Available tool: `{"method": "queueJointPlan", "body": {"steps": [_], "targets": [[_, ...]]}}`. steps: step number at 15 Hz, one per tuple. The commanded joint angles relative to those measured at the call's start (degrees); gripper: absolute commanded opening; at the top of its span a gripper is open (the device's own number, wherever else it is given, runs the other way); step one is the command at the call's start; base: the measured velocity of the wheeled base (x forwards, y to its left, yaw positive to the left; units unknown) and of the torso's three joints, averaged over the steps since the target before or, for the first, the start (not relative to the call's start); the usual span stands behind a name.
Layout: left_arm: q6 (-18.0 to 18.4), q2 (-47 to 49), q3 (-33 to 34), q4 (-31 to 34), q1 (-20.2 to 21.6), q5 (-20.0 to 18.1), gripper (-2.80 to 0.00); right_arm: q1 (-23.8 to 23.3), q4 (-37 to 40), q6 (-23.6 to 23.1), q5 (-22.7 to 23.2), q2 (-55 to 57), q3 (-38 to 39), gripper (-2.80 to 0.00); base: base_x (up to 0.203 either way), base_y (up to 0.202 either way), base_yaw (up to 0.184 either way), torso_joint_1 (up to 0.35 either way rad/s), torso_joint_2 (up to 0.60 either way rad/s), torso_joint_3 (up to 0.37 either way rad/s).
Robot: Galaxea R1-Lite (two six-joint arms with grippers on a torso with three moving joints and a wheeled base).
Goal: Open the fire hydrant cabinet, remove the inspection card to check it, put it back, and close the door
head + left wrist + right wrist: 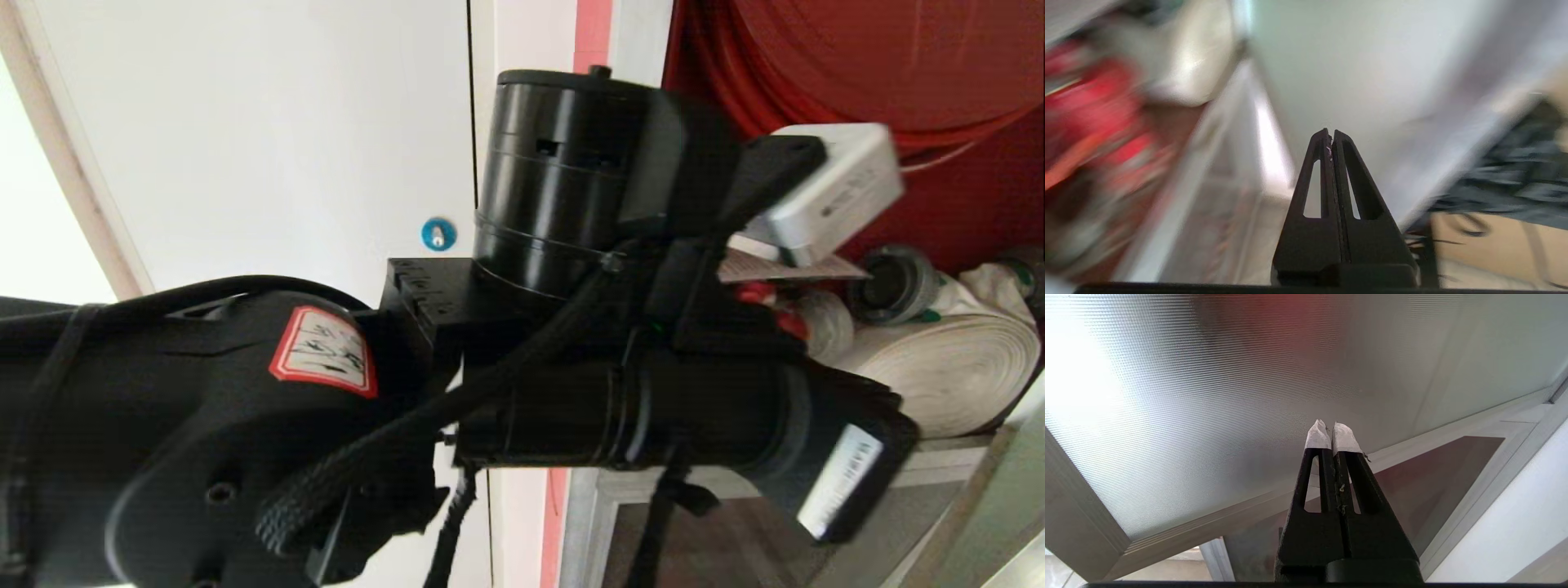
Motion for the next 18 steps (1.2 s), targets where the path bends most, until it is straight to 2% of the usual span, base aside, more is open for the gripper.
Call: {"method": "queueJointPlan", "body": {"steps": [1, 7, 12, 14, 18], "targets": [[-0.05, -1.53, 3.42, -0.09, 5.48, -0.18, -2.80, 0.02, 0.00, -0.04, 0.02, -0.01, 0.01, -2.80, 0.000, 0.000, 0.000, 0.000, 0.00, 0.000], [-0.07, -7.36, 14.97, -0.98, 24.95, -0.40, -2.80, 0.02, 0.00, -0.04, 0.02, -0.01, 0.01, -2.80, 0.000, 0.000, 0.000, 0.000, 0.00, 0.000], [1.86, -16.28, 29.70, -9.39, 41.67, -0.56, -2.80, 0.02, 0.00, -0.04, 0.02, -0.01, 0.01, -2.80, 0.000, 0.000, 0.000, 0.000, 0.00, 0.000], [2.50, -21.64, 34.37, -11.85, 45.94, -0.67, -2.80, 0.02, 0.00, -0.04, 0.02, -0.01, 0.01, -2.80, 0.000, 0.000, 0.000, 0.000, 0.00, 0.000], [3.58, -34.79, 40.32, -12.81, 50.37, -0.48, -2.80, 0.02, 0.00, -0.04, 0.02, -0.01, 0.01, -2.80, 0.000, 0.000, 0.000, 0.000, 0.00, 0.000]]}}
